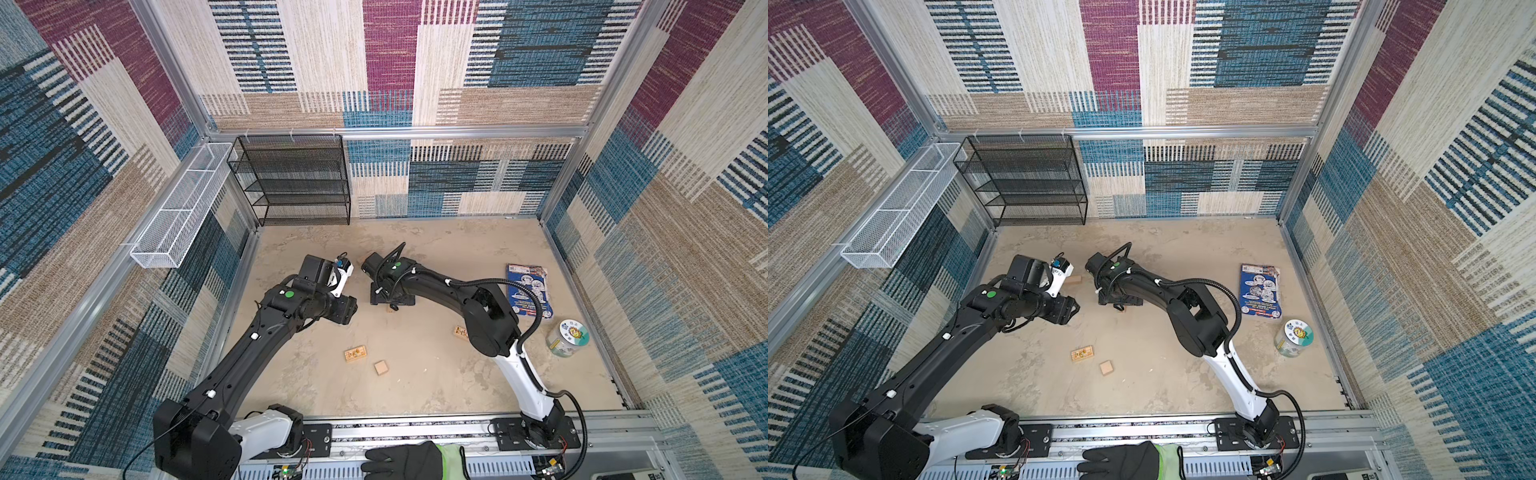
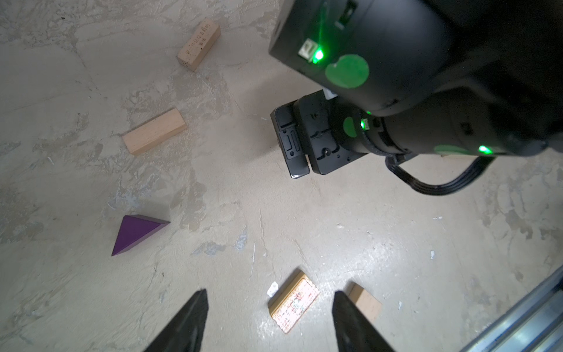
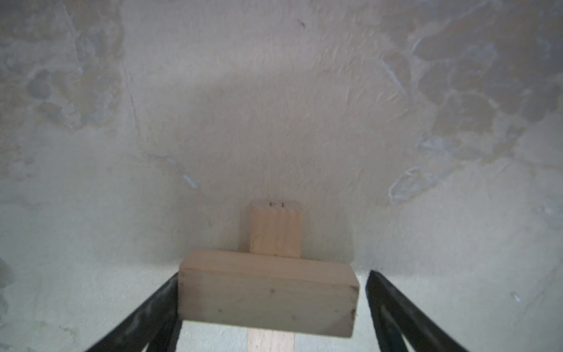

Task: Build the wood block tower
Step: 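Open the right gripper, releasing the flat block on the upright block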

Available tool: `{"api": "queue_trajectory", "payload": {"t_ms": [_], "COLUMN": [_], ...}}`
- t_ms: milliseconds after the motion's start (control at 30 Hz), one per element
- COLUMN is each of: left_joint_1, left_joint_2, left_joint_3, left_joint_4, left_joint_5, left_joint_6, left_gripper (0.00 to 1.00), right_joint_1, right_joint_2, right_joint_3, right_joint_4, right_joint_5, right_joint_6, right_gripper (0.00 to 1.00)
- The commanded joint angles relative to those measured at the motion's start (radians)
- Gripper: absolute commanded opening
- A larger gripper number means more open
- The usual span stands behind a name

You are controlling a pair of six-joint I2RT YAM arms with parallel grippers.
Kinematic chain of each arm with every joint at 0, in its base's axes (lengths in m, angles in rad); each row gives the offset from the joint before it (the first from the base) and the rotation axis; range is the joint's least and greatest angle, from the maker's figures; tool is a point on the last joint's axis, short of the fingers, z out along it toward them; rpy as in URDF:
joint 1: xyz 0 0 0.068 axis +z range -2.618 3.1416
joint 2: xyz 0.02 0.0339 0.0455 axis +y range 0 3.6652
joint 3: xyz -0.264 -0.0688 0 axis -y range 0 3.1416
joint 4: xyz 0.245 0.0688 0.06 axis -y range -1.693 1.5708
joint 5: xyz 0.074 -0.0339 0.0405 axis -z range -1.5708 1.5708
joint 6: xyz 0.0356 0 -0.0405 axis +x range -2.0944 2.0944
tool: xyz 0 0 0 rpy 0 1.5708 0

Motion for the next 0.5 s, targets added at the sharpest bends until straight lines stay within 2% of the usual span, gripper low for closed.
{"api": "queue_trajectory", "payload": {"t_ms": [0,267,467], "left_joint_1": [0.001,0.001,0.002], "left_joint_2": [0.002,0.004,0.001], "left_joint_3": [0.006,0.006,0.006], "left_joint_4": [-0.001,-0.001,-0.003], "left_joint_5": [0.001,-0.001,-0.003], "left_joint_6": [0.016,0.016,0.016], "left_gripper": [0.69,0.7,0.7], "right_joint_1": [0.002,0.002,0.002], "right_joint_2": [-0.014,-0.015,-0.017], "right_joint_3": [-0.006,-0.007,0.0], "right_joint_4": [0.016,0.016,0.014], "right_joint_5": [-0.005,-0.005,-0.003], "right_joint_6": [-0.002,-0.003,-0.001], "right_gripper": [0.91,0.91,0.96]}}
